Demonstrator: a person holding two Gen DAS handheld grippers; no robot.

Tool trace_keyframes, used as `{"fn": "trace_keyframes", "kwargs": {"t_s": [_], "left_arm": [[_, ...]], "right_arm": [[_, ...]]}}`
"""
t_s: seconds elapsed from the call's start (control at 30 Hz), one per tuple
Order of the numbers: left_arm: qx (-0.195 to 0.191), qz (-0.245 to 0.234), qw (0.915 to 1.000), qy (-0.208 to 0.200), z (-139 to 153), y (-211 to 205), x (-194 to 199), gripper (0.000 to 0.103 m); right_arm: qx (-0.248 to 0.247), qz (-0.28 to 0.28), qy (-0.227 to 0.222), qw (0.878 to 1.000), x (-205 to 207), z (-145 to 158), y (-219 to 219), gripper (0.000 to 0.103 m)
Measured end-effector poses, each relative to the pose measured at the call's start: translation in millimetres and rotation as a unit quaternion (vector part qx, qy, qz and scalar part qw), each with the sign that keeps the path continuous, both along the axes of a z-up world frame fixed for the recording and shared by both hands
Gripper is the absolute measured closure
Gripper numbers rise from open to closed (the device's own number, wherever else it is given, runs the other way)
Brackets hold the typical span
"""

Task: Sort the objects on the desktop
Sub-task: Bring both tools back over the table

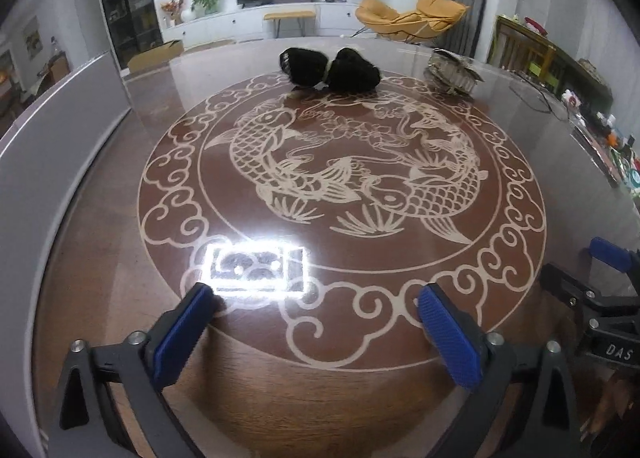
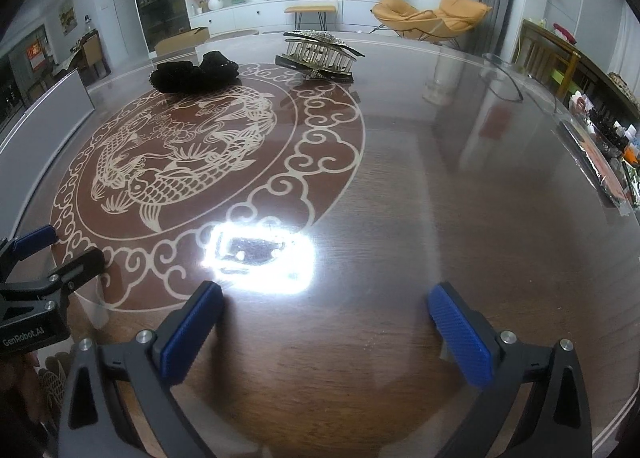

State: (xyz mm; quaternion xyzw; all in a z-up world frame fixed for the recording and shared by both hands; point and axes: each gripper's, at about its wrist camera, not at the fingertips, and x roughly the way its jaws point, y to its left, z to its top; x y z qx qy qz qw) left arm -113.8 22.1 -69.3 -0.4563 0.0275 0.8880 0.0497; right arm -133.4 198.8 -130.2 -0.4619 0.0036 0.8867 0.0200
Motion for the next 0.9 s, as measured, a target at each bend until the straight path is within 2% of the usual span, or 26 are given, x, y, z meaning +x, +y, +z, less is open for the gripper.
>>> {"fn": "trace_keyframes", "kwargs": {"t_s": [0.9], "left_arm": [[0.000,-0.001,1.0000,-0.001,-2.1,-1.4,3.4,0.000]], "right_arm": [[0.000,0.001,0.000,1.000,0.6,0.9,0.2,0.000]]}}
